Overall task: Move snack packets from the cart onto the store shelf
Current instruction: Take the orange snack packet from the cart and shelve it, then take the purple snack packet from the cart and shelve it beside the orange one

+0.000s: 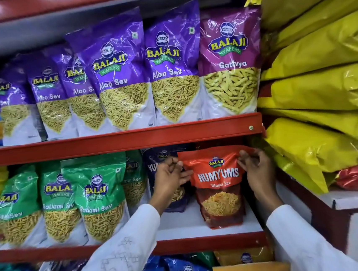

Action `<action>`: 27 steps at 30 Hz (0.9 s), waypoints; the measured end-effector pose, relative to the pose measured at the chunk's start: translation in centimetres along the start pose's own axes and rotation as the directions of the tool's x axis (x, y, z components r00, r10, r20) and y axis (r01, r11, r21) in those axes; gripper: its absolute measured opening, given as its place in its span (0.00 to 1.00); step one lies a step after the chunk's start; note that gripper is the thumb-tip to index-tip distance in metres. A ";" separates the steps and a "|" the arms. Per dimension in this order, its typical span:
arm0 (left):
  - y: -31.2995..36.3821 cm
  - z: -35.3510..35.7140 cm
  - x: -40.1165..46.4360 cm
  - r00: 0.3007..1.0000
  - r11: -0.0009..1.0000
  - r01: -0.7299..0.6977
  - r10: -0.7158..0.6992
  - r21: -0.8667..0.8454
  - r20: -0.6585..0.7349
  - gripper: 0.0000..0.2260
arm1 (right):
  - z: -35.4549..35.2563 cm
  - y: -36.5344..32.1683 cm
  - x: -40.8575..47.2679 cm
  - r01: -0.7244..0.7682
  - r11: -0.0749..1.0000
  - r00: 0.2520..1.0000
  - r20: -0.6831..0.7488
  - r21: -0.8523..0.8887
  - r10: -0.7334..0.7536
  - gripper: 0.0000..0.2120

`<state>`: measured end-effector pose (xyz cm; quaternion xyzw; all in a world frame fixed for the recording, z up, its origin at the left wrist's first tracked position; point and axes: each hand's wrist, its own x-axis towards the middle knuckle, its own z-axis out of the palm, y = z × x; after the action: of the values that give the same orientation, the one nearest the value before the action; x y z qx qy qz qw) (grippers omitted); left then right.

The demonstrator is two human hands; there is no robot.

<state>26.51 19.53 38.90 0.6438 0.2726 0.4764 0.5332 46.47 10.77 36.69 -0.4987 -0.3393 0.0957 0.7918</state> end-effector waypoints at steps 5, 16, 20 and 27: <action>-0.1 -1.5 -0.8 0.995 0.966 -0.091 0.100 0.241 -0.025 0.16 | -0.4 0.0 -0.8 0.036 0.978 0.999 -0.028 -0.204 -0.043 0.24; -7.2 -9.4 -13.6 0.939 0.263 -0.202 0.325 0.943 0.111 0.29 | 3.3 6.0 -15.3 0.564 0.484 0.814 0.550 -0.669 -0.189 0.36; -12.0 -13.6 -19.8 0.983 0.202 -0.057 0.181 0.978 0.020 0.30 | 4.5 10.3 -21.9 0.648 0.360 0.717 0.697 -0.671 0.009 0.37; -18.6 -20.9 -31.1 0.970 0.251 0.237 -0.110 0.939 -0.215 0.30 | 7.2 16.6 -32.3 0.738 0.414 0.497 0.844 -0.534 0.202 0.39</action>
<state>-1.79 7.02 10.76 0.7740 0.6007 0.1871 0.0710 20.72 8.21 10.19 -0.6418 -0.7489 -0.0245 0.1636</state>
